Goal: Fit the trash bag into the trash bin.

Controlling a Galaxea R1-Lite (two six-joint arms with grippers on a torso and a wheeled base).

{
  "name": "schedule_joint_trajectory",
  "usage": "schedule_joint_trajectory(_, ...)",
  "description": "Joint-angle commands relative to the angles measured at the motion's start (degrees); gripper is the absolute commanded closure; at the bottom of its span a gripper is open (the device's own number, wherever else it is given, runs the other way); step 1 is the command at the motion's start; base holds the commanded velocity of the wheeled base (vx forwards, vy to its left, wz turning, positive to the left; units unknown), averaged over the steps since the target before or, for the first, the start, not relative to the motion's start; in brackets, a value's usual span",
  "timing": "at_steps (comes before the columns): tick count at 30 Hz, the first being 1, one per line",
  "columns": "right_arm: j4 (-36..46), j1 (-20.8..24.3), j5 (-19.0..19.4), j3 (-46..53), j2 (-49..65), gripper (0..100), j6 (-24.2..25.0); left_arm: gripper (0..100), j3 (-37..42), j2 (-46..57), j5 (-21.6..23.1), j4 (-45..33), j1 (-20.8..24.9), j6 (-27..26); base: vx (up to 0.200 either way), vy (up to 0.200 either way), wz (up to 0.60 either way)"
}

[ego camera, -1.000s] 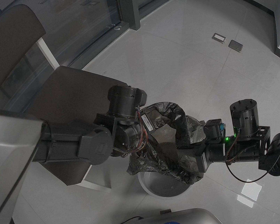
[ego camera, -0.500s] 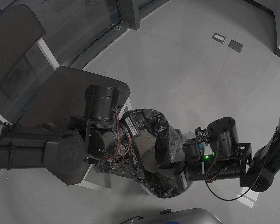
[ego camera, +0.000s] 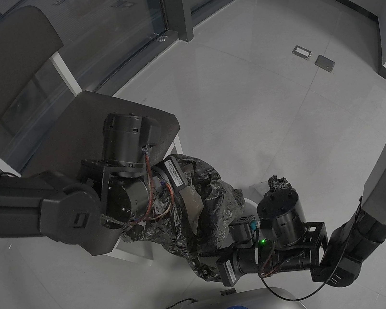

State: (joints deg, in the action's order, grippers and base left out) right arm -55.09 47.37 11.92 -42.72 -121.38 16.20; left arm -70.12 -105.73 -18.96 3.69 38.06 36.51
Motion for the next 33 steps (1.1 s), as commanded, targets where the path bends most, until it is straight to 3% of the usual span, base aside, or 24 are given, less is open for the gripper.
schedule_joint_trajectory(1, 0.07, 1.58, -1.2, 0.97, 0.0, 100, 1.82, 100, -1.07, -0.88, 0.06, 0.09, 0.88, -1.09, 0.0, 0.0, 0.0)
schedule_joint_trajectory(11, -1.25, 6.15, -2.43, 10.28, 1.32, 100, 1.82, 100, 4.29, -3.26, 0.06, 0.26, 5.53, -1.62, 0.0, 0.0, 0.0)
schedule_joint_trajectory(19, -5.73, 3.96, -3.05, 10.46, -3.86, 100, 2.08, 100, 2.71, -6.51, 0.15, 0.53, 5.53, -1.62, 0.0, 0.0, 0.0)
schedule_joint_trajectory(25, -8.81, -0.97, -2.96, 12.22, -5.53, 100, 1.64, 100, -1.33, -9.41, 0.15, 0.61, 5.97, -1.53, 0.0, 0.0, 0.0)
schedule_joint_trajectory(27, -9.16, -5.54, -2.87, 13.8, -5.36, 100, 0.85, 100, -4.76, -11.78, 0.06, 0.53, 6.68, -1.35, 0.0, 0.0, 0.0)
schedule_joint_trajectory(29, -9.16, -5.54, -2.87, 13.8, -5.36, 100, 0.85, 100, -4.76, -11.78, 0.06, 0.53, 6.68, -1.35, 0.0, 0.0, 0.0)
schedule_joint_trajectory(30, -9.25, -11.6, -2.34, 16.88, -3.69, 100, -3.55, 100, -7.05, -13.27, 0.06, 0.53, 7.73, -1.18, 0.0, 0.0, 0.0)
schedule_joint_trajectory(32, -9.33, -13.27, -2.08, 17.84, -2.54, 100, -5.21, 100, -7.58, -13.63, 0.15, 0.53, 8.0, -1.09, 0.0, 0.0, 0.0)
schedule_joint_trajectory(33, -9.25, -18.19, 0.65, 21.62, 1.41, 100, -8.12, 100, -9.24, -14.51, 0.15, 0.44, 8.79, -0.92, 0.0, 0.0, 0.0)
